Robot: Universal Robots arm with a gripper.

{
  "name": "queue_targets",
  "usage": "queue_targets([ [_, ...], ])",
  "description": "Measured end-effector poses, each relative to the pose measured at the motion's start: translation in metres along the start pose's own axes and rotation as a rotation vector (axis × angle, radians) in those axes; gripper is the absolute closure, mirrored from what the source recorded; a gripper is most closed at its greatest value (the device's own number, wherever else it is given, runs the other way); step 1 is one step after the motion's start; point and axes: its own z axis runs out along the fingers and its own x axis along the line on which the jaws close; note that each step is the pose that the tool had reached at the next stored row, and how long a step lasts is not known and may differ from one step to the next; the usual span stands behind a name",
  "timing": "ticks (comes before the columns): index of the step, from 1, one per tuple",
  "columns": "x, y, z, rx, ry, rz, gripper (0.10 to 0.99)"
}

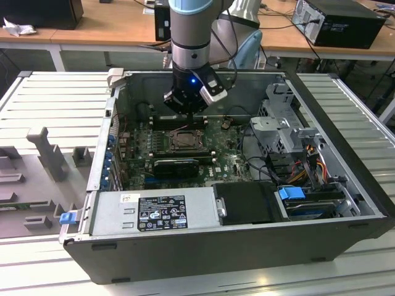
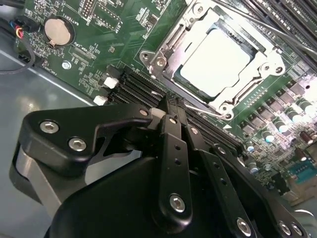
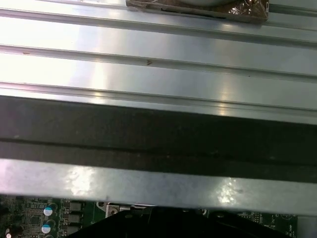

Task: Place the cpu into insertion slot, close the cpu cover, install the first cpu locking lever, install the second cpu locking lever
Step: 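Install the first cpu locking lever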

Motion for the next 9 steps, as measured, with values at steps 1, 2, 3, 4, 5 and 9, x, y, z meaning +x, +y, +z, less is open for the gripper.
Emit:
queue_targets([
  [1, -0.0009, -0.0002, 0.002, 0.0, 0.0001, 0.0, 0.98],
  [2, -0.0014, -0.0003, 0.0029, 0.0, 0.0001, 0.0, 0.98],
  [3, -0.0016, -0.0004, 0.0038, 0.0, 0.0, 0.0, 0.98],
  [4, -0.0023, -0.0006, 0.0061, 0.0, 0.0001, 0.0, 0.98],
  [5, -0.0028, -0.0007, 0.0074, 0.0, 0.0, 0.0, 0.98],
  [9, -0.0037, -0.0001, 0.0113, 0.003, 0.0002, -0.001, 0.98],
])
